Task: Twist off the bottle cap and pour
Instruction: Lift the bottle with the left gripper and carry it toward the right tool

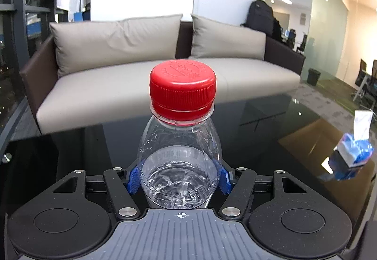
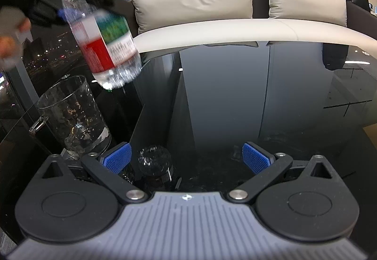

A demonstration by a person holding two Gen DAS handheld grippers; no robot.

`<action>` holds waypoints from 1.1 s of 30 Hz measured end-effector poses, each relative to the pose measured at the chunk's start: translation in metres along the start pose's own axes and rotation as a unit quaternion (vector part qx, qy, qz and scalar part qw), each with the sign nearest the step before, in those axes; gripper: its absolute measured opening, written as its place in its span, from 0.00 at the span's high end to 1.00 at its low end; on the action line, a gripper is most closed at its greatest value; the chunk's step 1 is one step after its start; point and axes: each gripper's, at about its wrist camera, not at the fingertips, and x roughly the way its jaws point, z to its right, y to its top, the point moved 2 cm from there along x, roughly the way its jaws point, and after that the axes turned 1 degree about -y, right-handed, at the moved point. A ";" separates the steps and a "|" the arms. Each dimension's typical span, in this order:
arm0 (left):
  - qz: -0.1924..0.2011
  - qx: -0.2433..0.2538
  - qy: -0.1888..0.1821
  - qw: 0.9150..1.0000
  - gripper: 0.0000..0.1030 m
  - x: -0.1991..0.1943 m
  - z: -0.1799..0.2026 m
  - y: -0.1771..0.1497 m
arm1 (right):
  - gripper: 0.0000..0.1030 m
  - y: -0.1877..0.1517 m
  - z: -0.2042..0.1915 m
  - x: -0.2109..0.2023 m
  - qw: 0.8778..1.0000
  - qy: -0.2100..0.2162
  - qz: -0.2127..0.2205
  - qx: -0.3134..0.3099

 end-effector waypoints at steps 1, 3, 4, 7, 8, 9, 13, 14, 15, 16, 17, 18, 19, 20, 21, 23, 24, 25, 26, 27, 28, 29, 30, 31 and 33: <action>0.003 0.001 0.003 1.000 0.44 -0.007 0.000 0.003 | 0.00 0.000 0.000 0.000 1.000 0.000 0.000 0.000; 0.005 0.002 0.007 1.000 0.44 -0.015 0.002 0.006 | 0.00 0.000 0.000 0.000 1.000 -0.001 0.000 0.000; 0.007 0.002 0.008 1.000 0.44 -0.020 0.003 0.008 | 0.00 0.000 0.000 0.001 1.000 -0.001 0.000 0.001; 0.013 0.003 0.016 1.000 0.44 -0.035 0.001 0.012 | 0.00 0.000 -0.001 0.001 1.000 0.001 0.001 0.000; 0.015 0.002 0.019 1.000 0.44 -0.040 0.000 0.012 | 0.00 0.000 -0.002 0.002 1.000 0.001 0.002 -0.001; 0.017 0.001 0.022 1.000 0.44 -0.044 -0.002 0.013 | 0.00 0.001 -0.002 0.002 1.000 0.002 0.003 -0.002; 0.018 -0.005 0.040 0.999 0.44 -0.061 -0.013 0.012 | 0.00 0.001 -0.003 0.002 1.000 0.003 0.006 -0.002; 0.018 -0.007 0.044 0.999 0.44 -0.064 -0.017 0.011 | 0.00 0.002 -0.003 0.002 1.000 0.003 0.006 -0.001; 0.018 -0.010 0.049 0.999 0.44 -0.068 -0.021 0.009 | 0.00 0.002 -0.003 0.002 1.000 0.004 0.007 0.000; 0.017 -0.016 0.055 0.998 0.44 -0.072 -0.026 0.006 | 0.00 0.002 -0.003 0.001 1.000 0.004 0.007 0.000; 0.016 -0.020 0.059 0.998 0.44 -0.076 -0.030 0.003 | 0.00 0.002 -0.003 0.001 1.000 0.005 0.009 -0.001; 0.015 -0.023 0.062 0.998 0.44 -0.077 -0.033 0.001 | 0.00 0.002 -0.005 0.001 1.000 0.005 0.011 -0.003; 0.014 -0.026 0.066 0.997 0.44 -0.080 -0.037 -0.002 | 0.00 0.002 -0.005 0.001 1.000 0.005 0.011 -0.004; 0.013 -0.031 0.069 0.997 0.44 -0.083 -0.041 -0.005 | 0.00 0.001 -0.006 0.000 1.000 0.005 0.011 -0.005; 0.012 -0.036 0.073 0.997 0.44 -0.086 -0.046 -0.008 | 0.00 0.001 -0.007 0.000 1.000 0.005 0.011 -0.006; 0.010 -0.042 0.078 0.996 0.44 -0.091 -0.055 -0.015 | 0.00 0.000 -0.009 0.000 1.000 0.005 0.011 -0.007; 0.009 -0.046 0.081 0.996 0.44 -0.094 -0.060 -0.019 | 0.00 0.000 -0.010 -0.001 1.000 0.005 0.011 -0.008; 0.008 -0.049 0.084 0.995 0.44 -0.096 -0.064 -0.023 | 0.00 0.000 -0.010 -0.001 1.000 0.005 0.011 -0.009; 0.007 -0.051 0.086 0.995 0.44 -0.098 -0.067 -0.027 | 0.00 0.000 -0.011 -0.001 1.000 0.006 0.011 -0.010; 0.004 -0.053 0.089 0.995 0.44 -0.099 -0.071 -0.031 | 0.00 0.000 -0.011 -0.001 1.000 0.006 0.011 -0.010; 0.003 -0.055 0.091 0.994 0.44 -0.100 -0.073 -0.033 | 0.00 0.000 -0.011 0.000 1.000 0.006 0.011 -0.011; 0.001 -0.057 0.093 0.994 0.44 -0.100 -0.076 -0.035 | 0.00 0.000 -0.011 0.000 1.000 0.007 0.012 -0.012; 0.000 -0.060 0.095 0.994 0.44 -0.101 -0.080 -0.038 | 0.00 0.000 -0.012 0.000 1.000 0.007 0.013 -0.014; -0.002 -0.063 0.097 0.993 0.44 -0.101 -0.083 -0.042 | 0.00 0.001 -0.013 0.000 1.000 0.008 0.013 -0.015; -0.006 -0.068 0.103 0.992 0.44 -0.101 -0.090 -0.050 | 0.00 0.001 -0.015 0.000 1.000 0.009 0.013 -0.019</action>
